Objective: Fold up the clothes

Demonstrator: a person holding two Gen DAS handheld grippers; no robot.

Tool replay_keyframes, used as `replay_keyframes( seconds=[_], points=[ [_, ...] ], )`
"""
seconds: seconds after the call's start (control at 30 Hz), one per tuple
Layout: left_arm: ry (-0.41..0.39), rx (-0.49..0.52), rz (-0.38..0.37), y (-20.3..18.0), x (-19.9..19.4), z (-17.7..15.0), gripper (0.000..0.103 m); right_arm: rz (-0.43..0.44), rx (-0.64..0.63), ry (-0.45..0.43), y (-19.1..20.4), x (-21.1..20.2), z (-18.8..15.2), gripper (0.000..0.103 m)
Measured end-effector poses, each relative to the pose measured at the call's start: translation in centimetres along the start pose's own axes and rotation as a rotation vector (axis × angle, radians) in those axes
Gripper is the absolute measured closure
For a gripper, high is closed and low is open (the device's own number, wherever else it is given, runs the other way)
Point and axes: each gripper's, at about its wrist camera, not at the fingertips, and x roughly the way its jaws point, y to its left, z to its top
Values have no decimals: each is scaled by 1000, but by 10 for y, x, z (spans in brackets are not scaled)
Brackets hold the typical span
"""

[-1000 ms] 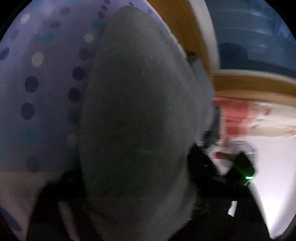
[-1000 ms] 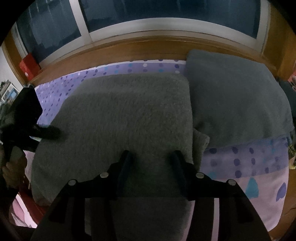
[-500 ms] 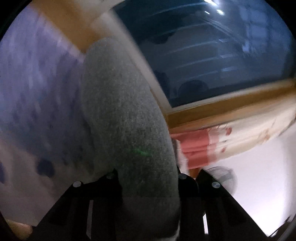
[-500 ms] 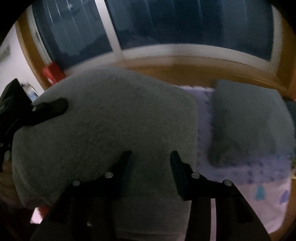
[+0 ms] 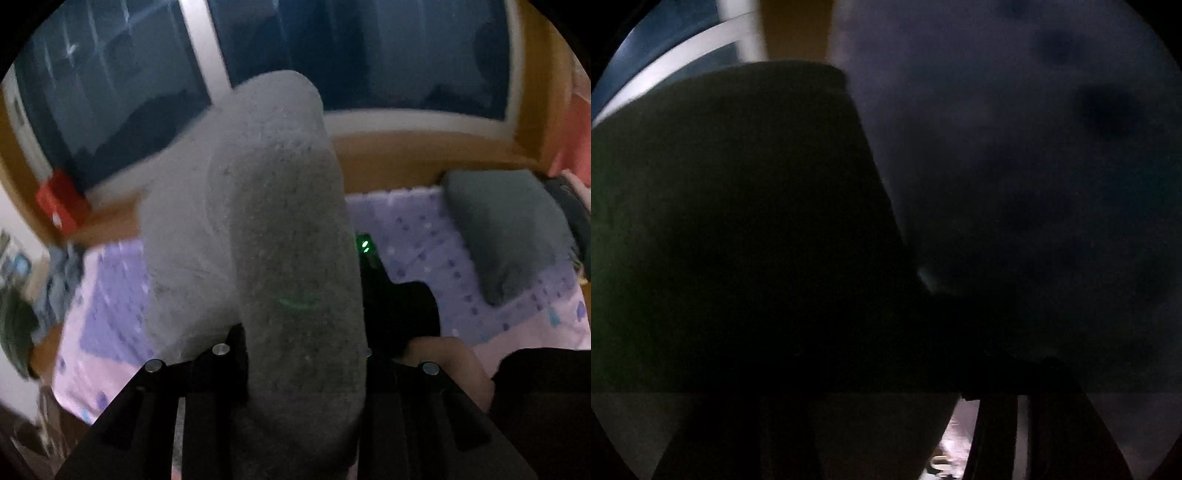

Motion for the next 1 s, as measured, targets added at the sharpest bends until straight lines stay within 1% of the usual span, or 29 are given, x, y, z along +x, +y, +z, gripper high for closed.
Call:
replay_keyframes(
  seconds=[0.03,0.07,0.1,0.17,0.2,0.23,0.27,0.3,0.33,0.4,0.43,0.47,0.5,0.53,0.57,0.6,0.63,0.7,0.73,0.77,0.8,0.83,0.87,0.93,0.97,1.0],
  points=[
    [4,-5,1,-11,2,2,76,-24,9,3,-6,-4,2,79],
    [7,4,17,-16,2,-2,76,-46,4,-1,-7,-11,2,81],
    [11,17,37,-20,2,-8,76,-69,-3,-9,-8,-20,2,81],
    [39,11,62,-27,6,-18,75,-118,-26,-44,-6,-45,-4,80],
    [60,-8,74,-29,10,-21,75,-139,-52,-71,-3,-61,-9,76],
    [80,-30,79,-31,14,-22,75,-167,-100,-114,3,-83,-18,69],
    [106,-58,81,-34,18,-23,74,-198,-150,-159,9,-105,-27,49],
    [133,-88,82,-38,23,-25,74,-235,-205,-210,17,-125,-37,32],
    [156,-101,90,-43,27,-26,72,-276,-264,-264,26,-145,-48,28],
    [199,-117,110,-54,33,-28,69,-389,-397,-376,48,-182,-71,26],
    [220,-111,113,-63,36,-31,61,-438,-449,-417,56,-193,-80,25],
    [243,-108,81,-72,40,-32,55,-482,-497,-451,64,-203,-86,24],
    [263,-136,-11,-75,38,-35,49,-509,-534,-468,71,-206,-85,23],
    [282,-171,-118,-78,35,-39,48,-538,-566,-480,77,-208,-84,23],
    [277,-186,-204,-79,22,-40,48,-567,-578,-480,78,-206,-82,22],
    [265,-195,-285,-81,7,-40,48,-568,-569,-478,74,-206,-82,22],
    [202,-199,-285,-75,-13,-38,48,-542,-549,-478,69,-205,-80,22],
    [49,-203,-237,-59,-57,-34,45,-477,-530,-478,65,-212,-76,22],
    [4,-237,-217,-43,-66,-32,42,-452,-540,-475,64,-211,-75,22],
    [-32,-280,-198,-26,-72,-29,40,-445,-561,-468,61,-210,-74,22],
    [-68,-323,-178,-9,-78,-27,36,-455,-583,-462,61,-207,-75,22],
    [-103,-366,-158,8,-84,-25,35,-472,-597,-457,60,-201,-75,22],
    [-119,-383,-136,24,-78,-20,35,-490,-599,-450,59,-195,-74,22],
    [-116,-360,-107,41,-55,-6,35,-526,-591,-443,54,-182,-74,22],
    [-115,-348,-103,44,-42,-1,35,-539,-591,-452,51,-177,-77,22],
    [-88,-341,-126,46,-18,5,35,-547,-596,-453,50,-172,-81,22]
  ],
)
